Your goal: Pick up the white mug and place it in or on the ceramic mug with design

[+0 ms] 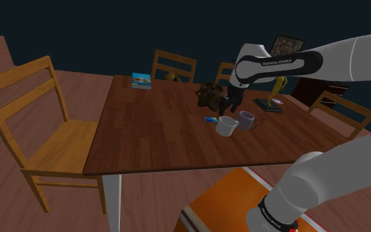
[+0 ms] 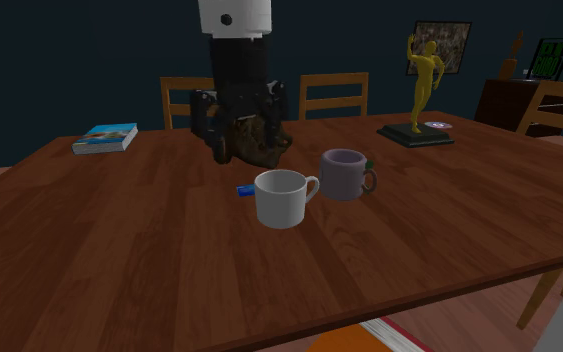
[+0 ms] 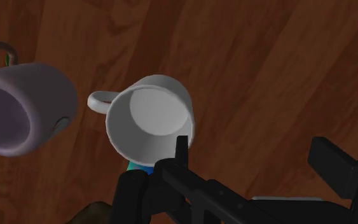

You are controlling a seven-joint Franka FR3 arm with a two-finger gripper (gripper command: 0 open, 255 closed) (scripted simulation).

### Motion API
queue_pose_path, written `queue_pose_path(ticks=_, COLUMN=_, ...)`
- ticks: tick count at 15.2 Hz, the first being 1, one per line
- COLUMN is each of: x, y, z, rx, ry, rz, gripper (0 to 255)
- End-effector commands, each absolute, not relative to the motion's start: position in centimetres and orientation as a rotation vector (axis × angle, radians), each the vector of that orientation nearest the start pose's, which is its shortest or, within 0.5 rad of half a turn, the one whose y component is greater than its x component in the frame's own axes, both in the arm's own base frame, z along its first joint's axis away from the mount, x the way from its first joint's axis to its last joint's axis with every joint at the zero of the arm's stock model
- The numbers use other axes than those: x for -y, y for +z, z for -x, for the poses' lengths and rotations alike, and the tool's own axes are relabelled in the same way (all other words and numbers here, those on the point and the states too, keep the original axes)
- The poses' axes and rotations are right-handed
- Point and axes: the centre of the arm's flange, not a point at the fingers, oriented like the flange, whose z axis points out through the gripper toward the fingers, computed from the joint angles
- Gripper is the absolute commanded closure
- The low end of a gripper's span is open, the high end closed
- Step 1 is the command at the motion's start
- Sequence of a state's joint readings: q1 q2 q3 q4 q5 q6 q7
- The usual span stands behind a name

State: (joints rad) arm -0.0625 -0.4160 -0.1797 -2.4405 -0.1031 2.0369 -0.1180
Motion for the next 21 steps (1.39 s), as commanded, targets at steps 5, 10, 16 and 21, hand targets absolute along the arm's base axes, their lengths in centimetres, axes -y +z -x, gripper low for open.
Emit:
queue_pose_path(ticks=5, x=14.5, y=38.7, z=-43.5, rx=-0.138, ry=0.041, rz=3.185, gripper=0)
queue_pose_path(ticks=10, x=14.6, y=36.1, z=-43.4, rx=-0.138, ry=0.041, rz=3.185, gripper=0)
queue_pose_path(ticks=16, x=14.7, y=34.7, z=-43.3, rx=-0.138, ry=0.041, rz=3.185, gripper=0)
queue_pose_path(ticks=21, x=14.7, y=34.7, z=-43.3, rx=-0.138, ry=0.041, rz=3.185, gripper=0)
